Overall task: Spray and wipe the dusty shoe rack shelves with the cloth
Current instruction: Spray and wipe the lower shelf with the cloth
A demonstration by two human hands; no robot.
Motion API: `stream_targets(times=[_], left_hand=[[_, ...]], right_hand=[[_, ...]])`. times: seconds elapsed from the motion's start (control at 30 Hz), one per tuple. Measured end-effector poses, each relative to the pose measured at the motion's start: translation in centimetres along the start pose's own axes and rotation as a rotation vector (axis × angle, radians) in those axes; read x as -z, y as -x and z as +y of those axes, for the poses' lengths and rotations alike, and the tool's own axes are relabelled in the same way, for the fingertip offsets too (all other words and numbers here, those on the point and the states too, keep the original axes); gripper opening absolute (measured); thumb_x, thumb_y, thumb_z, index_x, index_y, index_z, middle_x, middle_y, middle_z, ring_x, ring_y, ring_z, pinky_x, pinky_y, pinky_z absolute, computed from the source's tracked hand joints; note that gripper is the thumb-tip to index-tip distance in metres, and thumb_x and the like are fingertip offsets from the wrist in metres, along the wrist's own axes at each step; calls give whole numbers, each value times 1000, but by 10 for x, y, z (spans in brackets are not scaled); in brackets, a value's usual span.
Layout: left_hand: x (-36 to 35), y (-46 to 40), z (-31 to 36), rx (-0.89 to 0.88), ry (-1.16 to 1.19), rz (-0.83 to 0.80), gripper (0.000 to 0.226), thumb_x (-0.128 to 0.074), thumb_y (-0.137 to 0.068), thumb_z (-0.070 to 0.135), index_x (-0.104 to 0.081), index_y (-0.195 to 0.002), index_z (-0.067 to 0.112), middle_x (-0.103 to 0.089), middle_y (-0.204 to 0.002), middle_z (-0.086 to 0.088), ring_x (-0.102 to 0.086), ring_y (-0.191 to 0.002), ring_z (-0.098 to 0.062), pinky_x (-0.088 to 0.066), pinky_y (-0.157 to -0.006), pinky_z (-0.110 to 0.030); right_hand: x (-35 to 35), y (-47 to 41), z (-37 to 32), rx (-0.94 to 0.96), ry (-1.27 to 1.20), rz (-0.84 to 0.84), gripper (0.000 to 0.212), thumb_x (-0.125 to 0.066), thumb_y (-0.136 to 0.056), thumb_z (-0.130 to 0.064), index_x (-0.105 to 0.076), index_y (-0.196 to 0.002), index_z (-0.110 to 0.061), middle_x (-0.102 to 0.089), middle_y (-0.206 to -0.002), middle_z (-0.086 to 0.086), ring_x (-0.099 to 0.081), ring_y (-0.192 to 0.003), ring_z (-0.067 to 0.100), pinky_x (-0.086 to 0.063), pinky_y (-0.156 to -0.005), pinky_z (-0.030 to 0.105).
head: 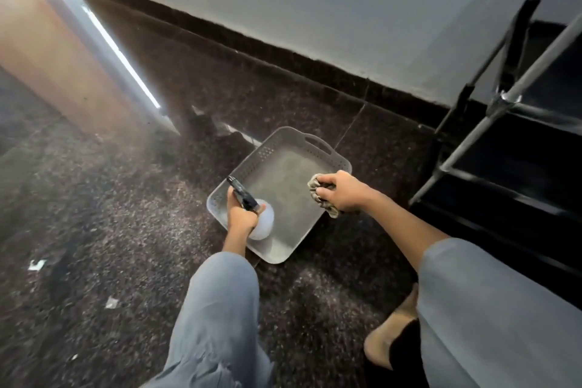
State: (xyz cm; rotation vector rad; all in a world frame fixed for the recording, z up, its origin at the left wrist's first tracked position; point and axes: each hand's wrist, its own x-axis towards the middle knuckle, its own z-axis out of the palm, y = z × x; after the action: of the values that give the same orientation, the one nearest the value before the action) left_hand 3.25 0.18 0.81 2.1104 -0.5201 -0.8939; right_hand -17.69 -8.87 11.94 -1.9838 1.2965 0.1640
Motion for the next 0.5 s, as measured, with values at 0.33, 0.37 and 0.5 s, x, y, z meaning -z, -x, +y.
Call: stream_targets(times=[0.33,0.37,0.5], left_hand=[[-35,54,53,-356,-24,-79,74,-74,-76,21,-39,-141,16,-57,-113,-27,-59,-93,-38,-50,-88,-44],[-39,73,77,-418,-67,-86,68,-73,-74,24,-44,-136,16,-59,-109,-23,-60,-93,-37,-50,-87,-43],[-73,162,162,-789,-148,-149,46,-67,-68,10,-58,-112,2,-61,-100,-15,-58,-92,-34,-41,-77,-31]], right_hand=[[48,26,9,-25,-62,53,48,-51,-96,-36,-44,-141,-23,-40,-146,10,-48,-126,27,-40,-105,37],[60,36,14,-23,-59,73,47,-51,-96,-35,-45,-141,-23,-43,-144,10,-50,-124,28,-42,-102,35],[116,96,46,-72,-87,124,42,-53,-95,-34,-52,-136,-25,-57,-132,7,-59,-112,25,-46,-93,32]])
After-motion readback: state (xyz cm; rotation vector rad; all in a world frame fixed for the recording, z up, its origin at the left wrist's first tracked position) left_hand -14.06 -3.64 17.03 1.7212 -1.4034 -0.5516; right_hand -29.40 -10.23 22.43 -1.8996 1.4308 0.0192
